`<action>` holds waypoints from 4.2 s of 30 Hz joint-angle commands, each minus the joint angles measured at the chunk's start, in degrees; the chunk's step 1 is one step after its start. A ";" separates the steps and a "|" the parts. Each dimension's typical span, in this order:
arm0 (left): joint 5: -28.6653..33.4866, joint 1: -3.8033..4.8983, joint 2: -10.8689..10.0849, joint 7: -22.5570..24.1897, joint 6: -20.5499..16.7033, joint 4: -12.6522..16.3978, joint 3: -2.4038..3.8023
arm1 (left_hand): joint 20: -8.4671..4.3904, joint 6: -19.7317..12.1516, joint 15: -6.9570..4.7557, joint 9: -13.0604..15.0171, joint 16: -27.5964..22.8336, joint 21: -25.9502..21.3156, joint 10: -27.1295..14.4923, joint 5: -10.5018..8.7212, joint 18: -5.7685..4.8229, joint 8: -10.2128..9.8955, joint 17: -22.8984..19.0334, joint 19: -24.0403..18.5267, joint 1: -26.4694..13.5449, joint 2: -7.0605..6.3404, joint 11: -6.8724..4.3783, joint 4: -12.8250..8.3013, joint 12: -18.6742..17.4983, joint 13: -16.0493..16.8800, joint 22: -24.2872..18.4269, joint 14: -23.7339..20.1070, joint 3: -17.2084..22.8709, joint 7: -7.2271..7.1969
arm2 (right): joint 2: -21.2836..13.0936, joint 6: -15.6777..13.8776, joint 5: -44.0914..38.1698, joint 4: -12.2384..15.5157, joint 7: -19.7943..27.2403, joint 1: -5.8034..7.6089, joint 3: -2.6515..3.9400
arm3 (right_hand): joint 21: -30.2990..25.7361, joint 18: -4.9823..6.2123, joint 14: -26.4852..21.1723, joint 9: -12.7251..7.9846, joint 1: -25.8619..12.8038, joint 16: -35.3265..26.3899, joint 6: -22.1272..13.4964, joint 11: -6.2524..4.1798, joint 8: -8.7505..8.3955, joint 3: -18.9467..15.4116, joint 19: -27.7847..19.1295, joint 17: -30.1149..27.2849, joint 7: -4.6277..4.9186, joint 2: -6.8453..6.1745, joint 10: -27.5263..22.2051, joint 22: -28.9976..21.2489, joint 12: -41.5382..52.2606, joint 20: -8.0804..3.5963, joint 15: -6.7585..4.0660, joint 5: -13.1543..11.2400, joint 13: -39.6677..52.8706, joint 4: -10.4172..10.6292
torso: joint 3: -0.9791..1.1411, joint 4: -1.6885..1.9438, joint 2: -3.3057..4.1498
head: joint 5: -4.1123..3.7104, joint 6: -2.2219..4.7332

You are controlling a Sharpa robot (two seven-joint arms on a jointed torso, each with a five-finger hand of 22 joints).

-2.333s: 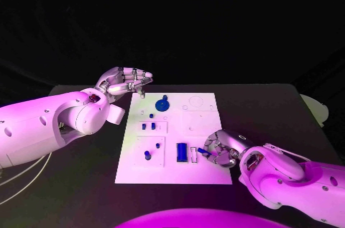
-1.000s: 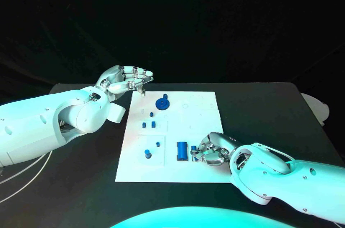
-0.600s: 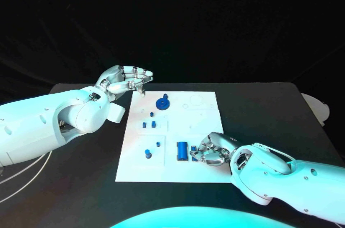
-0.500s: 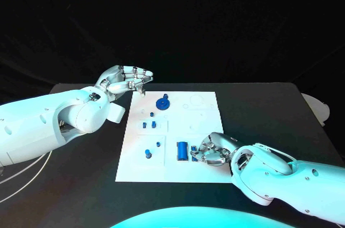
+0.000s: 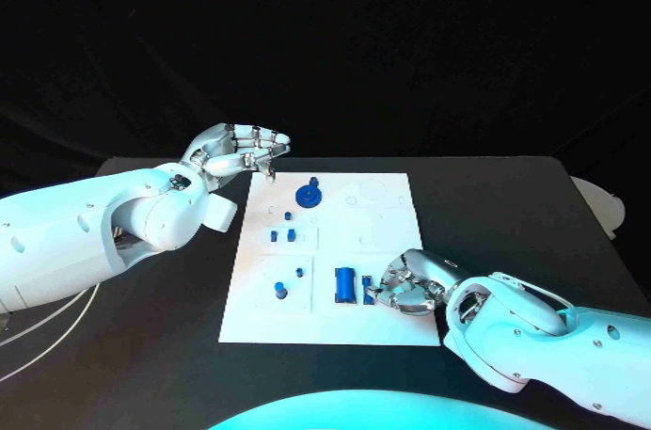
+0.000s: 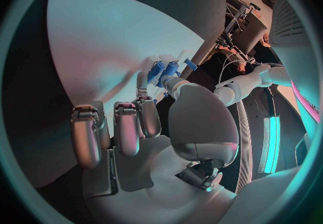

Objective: Assemble the parts on the task board

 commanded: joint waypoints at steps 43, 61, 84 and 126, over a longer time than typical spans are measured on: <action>0.24 0.02 0.06 0.29 0.73 -0.01 0.03 | 0.15 -0.52 0.15 -0.07 0.39 -0.27 -0.29 0.39 0.86 0.38 -0.11 -0.38 -0.22 0.27 0.00 0.16 0.33 -0.08 -0.01 -0.36 0.41 -0.07 | 0.07 3.54 0.77 -0.85 3.10 -0.33 -0.04 | 0.25 -0.38 4.40 0.12 2.42 0.23 -0.16 -0.05 0.20 -1.11 5.89 7.56 -0.10 -0.11 0.43 15.07 0.09 -0.34 0.15 -1.19 6.91 0.00 | -0.04 -0.03 0.00 | 0.14 -0.13; 0.24 0.02 0.10 0.28 0.78 -0.01 0.02 | 0.15 -0.55 0.16 -0.08 0.44 -0.27 -0.35 0.39 0.86 0.45 -0.16 -0.38 -0.25 0.30 0.01 0.18 0.44 -0.10 -0.01 -0.38 0.45 -0.07 | 2.18 4.30 -0.70 -3.24 3.07 -0.33 0.00 | 0.25 -0.38 4.40 0.19 5.62 0.23 -0.13 -0.13 0.27 -1.73 5.89 7.57 -0.22 0.24 0.50 15.07 0.19 -0.40 0.06 -3.48 7.04 -0.21 | -0.03 -0.02 0.03 | 0.18 -0.26; 2.22 -0.23 0.55 1.23 -0.07 -0.62 -0.20 | 0.19 -0.69 0.20 -0.13 0.54 -0.31 -0.42 0.33 0.84 0.52 -0.25 -0.39 -0.56 0.40 0.02 0.42 0.69 -0.14 -0.02 -0.40 0.43 -0.05 | -1.05 -9.71 18.38 -4.27 23.98 2.91 0.17 | -6.65 1.16 2.76 -0.67 7.64 -2.78 -4.43 1.57 -2.46 -4.14 2.86 1.20 1.80 0.98 -3.35 12.92 -6.11 0.74 1.45 -2.09 3.21 0.09 | -0.45 0.22 -0.85 | -0.46 1.30; 14.02 -5.61 12.64 6.69 -10.92 -14.29 0.05 | -8.51 -47.92 -3.60 -17.87 -64.72 -49.86 -47.61 -13.98 -9.73 -16.95 -26.17 -58.45 -83.31 12.59 -8.30 -9.64 -26.41 -10.95 -38.46 -58.24 -27.76 -11.74 | 14.61 -3.99 70.76 -36.67 54.78 6.24 4.00 | -89.75 -0.38 -84.13 -36.66 -59.30 -87.02 -58.65 0.66 -23.05 -21.32 -84.11 -74.94 -3.59 9.07 -83.78 -74.93 -77.52 -2.37 4.42 -16.28 -74.92 -16.19 | -0.38 1.93 -7.82 | -1.85 12.15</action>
